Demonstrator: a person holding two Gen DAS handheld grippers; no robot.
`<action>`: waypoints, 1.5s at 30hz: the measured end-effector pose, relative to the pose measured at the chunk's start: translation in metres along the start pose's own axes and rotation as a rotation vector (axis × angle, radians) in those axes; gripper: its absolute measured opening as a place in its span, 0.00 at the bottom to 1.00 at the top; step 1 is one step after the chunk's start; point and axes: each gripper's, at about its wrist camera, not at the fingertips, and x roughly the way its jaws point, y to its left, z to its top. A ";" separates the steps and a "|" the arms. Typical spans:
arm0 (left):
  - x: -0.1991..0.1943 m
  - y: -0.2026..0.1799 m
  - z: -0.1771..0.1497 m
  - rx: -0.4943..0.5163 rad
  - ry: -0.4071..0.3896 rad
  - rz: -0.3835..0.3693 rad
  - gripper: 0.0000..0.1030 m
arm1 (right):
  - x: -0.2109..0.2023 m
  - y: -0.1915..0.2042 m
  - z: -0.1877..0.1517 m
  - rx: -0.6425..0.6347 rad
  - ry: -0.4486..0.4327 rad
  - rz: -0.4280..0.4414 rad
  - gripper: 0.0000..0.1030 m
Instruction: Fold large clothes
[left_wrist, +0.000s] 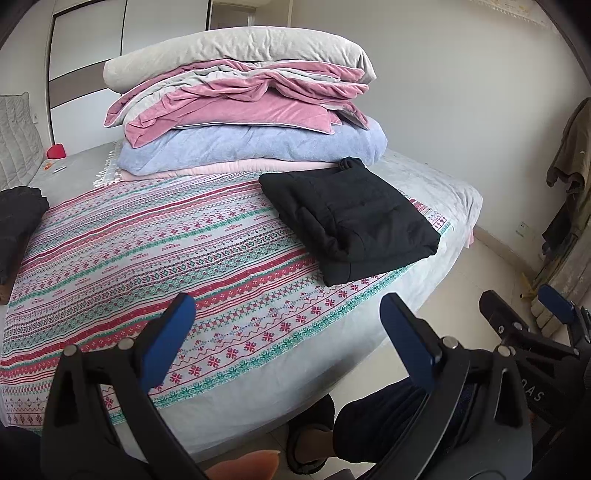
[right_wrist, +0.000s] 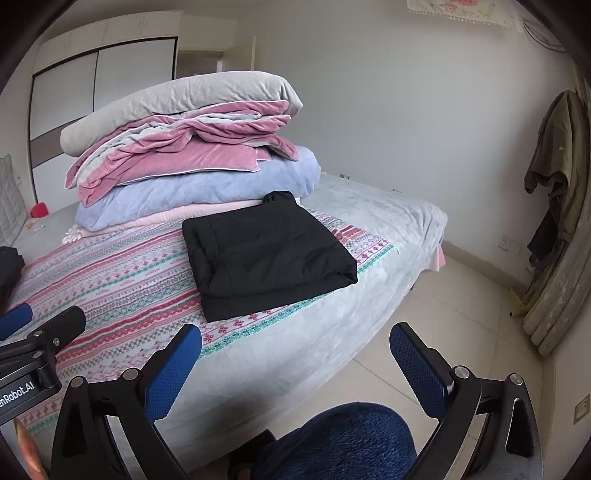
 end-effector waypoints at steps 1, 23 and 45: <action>0.000 0.000 0.000 0.001 0.000 -0.001 0.97 | 0.000 -0.001 0.000 0.000 -0.001 -0.001 1.00; -0.004 -0.007 -0.004 0.014 -0.002 -0.015 0.97 | 0.000 -0.006 0.000 0.000 0.001 -0.013 1.00; -0.007 -0.014 -0.005 0.047 -0.009 -0.028 0.97 | -0.001 -0.006 -0.003 0.000 0.002 -0.017 1.00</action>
